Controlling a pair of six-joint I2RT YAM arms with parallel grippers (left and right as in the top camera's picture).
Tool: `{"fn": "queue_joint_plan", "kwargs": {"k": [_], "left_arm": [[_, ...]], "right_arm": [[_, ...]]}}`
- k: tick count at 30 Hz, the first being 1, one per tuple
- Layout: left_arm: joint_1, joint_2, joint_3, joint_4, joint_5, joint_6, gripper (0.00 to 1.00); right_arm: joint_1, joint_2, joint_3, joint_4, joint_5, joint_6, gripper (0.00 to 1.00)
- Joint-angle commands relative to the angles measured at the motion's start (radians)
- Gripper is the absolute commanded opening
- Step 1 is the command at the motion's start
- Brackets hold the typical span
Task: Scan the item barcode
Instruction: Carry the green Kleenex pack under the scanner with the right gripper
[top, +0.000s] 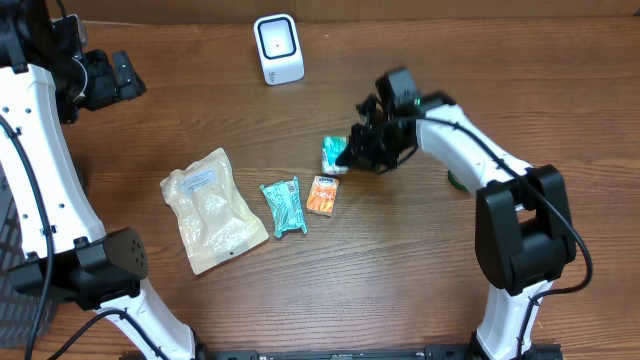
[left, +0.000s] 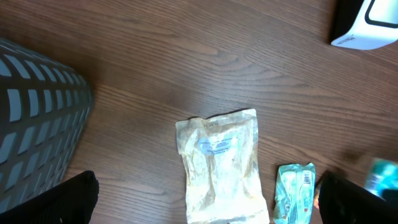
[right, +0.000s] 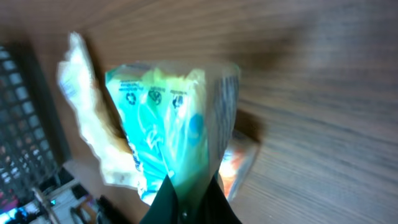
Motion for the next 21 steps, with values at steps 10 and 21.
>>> {"fn": "queue_joint_plan", "kwargs": {"k": [10,21], "left_arm": [[-0.003,0.002,0.0,-0.002,-0.003,0.018,0.99],[-0.003,0.002,0.0,-0.002,-0.003,0.018,0.99]], "right_arm": [[0.11,0.0,0.565,-0.018,0.555,-0.128,0.04],[0.264,0.224,0.562,0.624,1.09,-0.649,0.04]]}}
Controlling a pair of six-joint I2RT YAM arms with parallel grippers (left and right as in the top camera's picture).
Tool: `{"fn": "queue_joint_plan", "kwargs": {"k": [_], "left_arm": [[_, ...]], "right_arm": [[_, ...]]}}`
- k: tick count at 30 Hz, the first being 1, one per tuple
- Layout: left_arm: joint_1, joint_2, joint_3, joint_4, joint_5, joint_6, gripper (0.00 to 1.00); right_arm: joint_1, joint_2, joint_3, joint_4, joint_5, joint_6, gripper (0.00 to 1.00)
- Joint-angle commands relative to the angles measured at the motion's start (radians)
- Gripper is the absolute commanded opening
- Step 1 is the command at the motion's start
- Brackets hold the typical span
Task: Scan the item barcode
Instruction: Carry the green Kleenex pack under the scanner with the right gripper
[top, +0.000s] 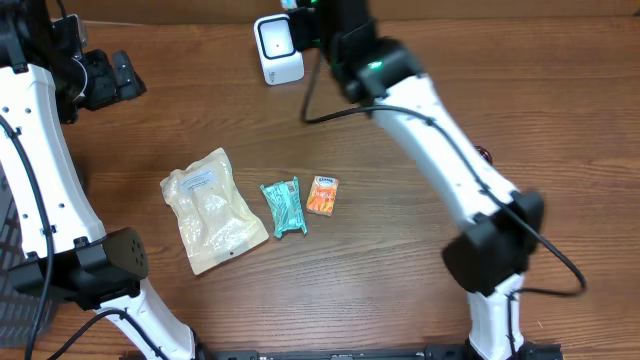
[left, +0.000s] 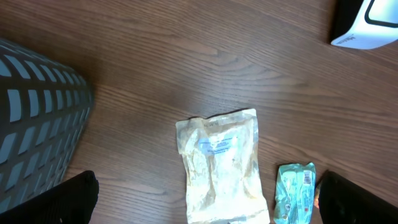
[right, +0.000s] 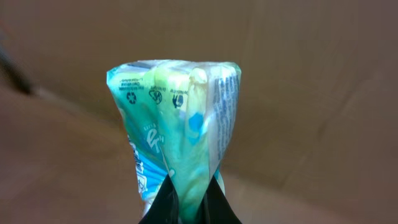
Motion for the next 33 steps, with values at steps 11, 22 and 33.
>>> {"fn": "queue_joint_plan", "kwargs": {"k": [11,22,33], "left_arm": [[-0.005,0.002,0.0,-0.002,-0.003,0.015,1.0],[-0.007,0.002,0.0,-0.002,-0.003,0.015,1.0],[-0.007,0.002,0.0,-0.002,-0.003,0.015,1.0]], "right_arm": [[0.042,0.373,0.008,0.468,0.281,-0.686,0.04],[0.033,0.443,0.008,0.5,0.272,-0.708,0.04],[0.042,0.404,0.008,0.52,0.295,-0.648,0.04]]}}
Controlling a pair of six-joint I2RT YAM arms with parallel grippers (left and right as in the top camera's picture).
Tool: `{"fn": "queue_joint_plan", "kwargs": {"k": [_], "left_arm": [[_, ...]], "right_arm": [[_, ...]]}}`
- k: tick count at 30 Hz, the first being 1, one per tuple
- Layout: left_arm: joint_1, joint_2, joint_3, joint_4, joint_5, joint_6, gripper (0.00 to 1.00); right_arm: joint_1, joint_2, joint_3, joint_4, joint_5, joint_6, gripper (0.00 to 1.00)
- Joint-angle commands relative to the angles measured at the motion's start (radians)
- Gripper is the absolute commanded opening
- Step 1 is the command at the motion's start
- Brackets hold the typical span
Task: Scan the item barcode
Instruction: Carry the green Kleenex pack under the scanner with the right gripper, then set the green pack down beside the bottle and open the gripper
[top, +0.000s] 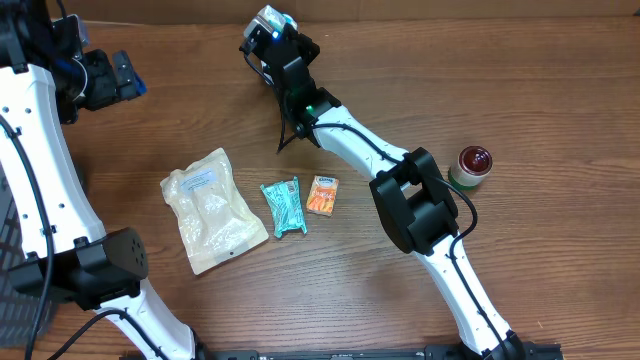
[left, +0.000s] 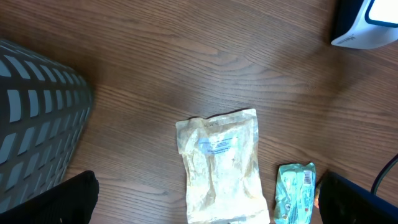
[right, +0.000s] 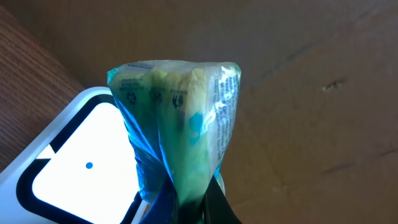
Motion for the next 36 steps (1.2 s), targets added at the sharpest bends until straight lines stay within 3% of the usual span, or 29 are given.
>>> {"fn": "queue_joint_plan", "kwargs": {"k": [1,7,16,21,25,29,36], "left_arm": [[-0.007,0.002,0.0,-0.002,-0.003,0.015,0.99],[-0.007,0.002,0.0,-0.002,-0.003,0.015,1.0],[-0.007,0.002,0.0,-0.002,-0.003,0.015,1.0],[-0.007,0.002,0.0,-0.002,-0.003,0.015,1.0],[-0.007,0.002,0.0,-0.002,-0.003,0.015,0.99],[-0.007,0.002,0.0,-0.002,-0.003,0.015,1.0],[-0.007,0.002,0.0,-0.002,-0.003,0.015,0.99]], "right_arm": [[0.005,-0.047,0.009,-0.002,0.021,0.086,0.04],[0.007,-0.237,0.009,-0.193,-0.073,0.368,0.04],[-0.024,-0.563,0.009,-0.832,-0.32,0.83,0.04],[-0.07,-0.622,0.009,-1.203,-0.325,1.118,0.04],[-0.147,-0.591,-0.022,-1.42,-0.434,1.177,0.04],[-0.214,-0.56,-0.158,-1.448,-0.514,1.177,0.04],[-0.325,-0.552,-0.457,-1.258,-0.519,1.241,0.04]]}}
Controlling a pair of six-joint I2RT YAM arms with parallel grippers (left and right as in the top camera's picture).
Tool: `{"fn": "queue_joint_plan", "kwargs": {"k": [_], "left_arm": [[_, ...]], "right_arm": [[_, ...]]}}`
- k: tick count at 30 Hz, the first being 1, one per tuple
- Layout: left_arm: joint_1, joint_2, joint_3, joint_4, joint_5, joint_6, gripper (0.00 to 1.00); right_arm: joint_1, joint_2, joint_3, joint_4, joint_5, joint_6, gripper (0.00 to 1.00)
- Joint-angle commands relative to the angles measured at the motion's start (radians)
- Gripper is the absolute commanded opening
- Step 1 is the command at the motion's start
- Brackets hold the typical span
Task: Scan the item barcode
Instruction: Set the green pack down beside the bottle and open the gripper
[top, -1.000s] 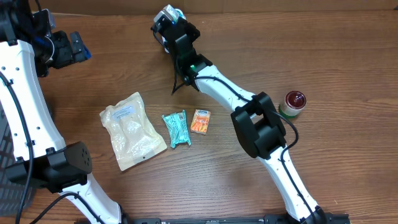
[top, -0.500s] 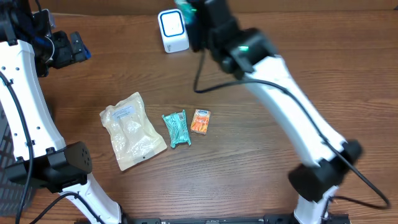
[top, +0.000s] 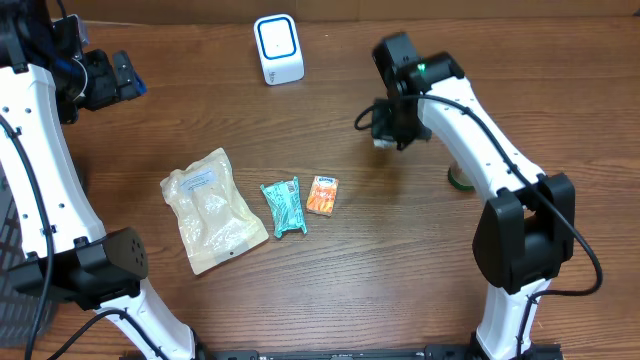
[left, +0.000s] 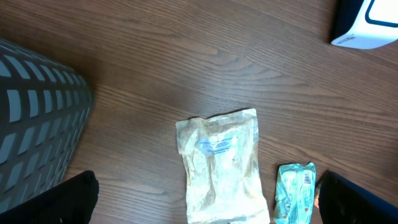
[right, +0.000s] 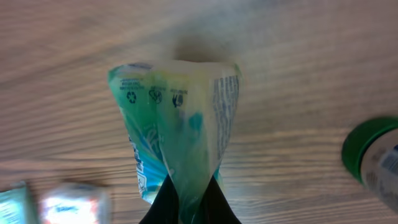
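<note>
My right gripper (top: 386, 132) is shut on a crumpled green and teal packet (right: 177, 121), pinched at its lower end and held over the bare wood, right of the table's middle. The white scanner (top: 278, 48) stands at the back of the table, well left of that gripper; its corner shows as the scanner (left: 367, 25) in the left wrist view. My left gripper (left: 208, 208) hangs open high over the left side, with nothing between its dark fingers (left: 74, 199).
A beige pouch (top: 212, 208), a teal packet (top: 284, 206) and a small orange packet (top: 322, 194) lie in a row at the middle left. A green-capped bottle (right: 373, 155) stands just right of the held packet. A grey basket (left: 37, 118) sits at the far left.
My right gripper, still shut on the green packet, has gone from right in front of the scanner at the back to a spot over the table to the scanner's right. The left arm has not moved.
My right gripper held the green packet low beside the orange packet. Then it was at the back by the scanner, and then held the packet before the scanner's lit window. Now the packet is over the wood near the green-capped bottle, still held.
</note>
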Motion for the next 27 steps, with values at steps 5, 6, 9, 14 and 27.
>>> {"fn": "queue_joint_plan", "kwargs": {"k": [5,6,9,14,27], "left_arm": [[-0.007,0.002,0.0,-0.002,-0.003,0.014,0.99],[-0.007,0.002,0.0,-0.002,-0.003,0.014,1.0],[-0.007,0.002,0.0,-0.002,-0.003,0.014,1.0],[-0.007,0.002,0.0,-0.002,-0.003,0.014,0.99],[-0.007,0.002,0.0,-0.002,-0.003,0.014,0.99]], "right_arm": [[-0.136,-0.007,-0.174,0.14,-0.024,0.087,0.04],[-0.153,-0.007,-0.187,0.146,-0.024,0.087,0.05],[-0.188,-0.007,-0.2,0.137,-0.023,0.086,0.08],[-0.235,-0.007,-0.2,0.092,0.024,0.087,0.13],[-0.402,-0.007,-0.2,0.0,0.029,0.082,0.14]]}}
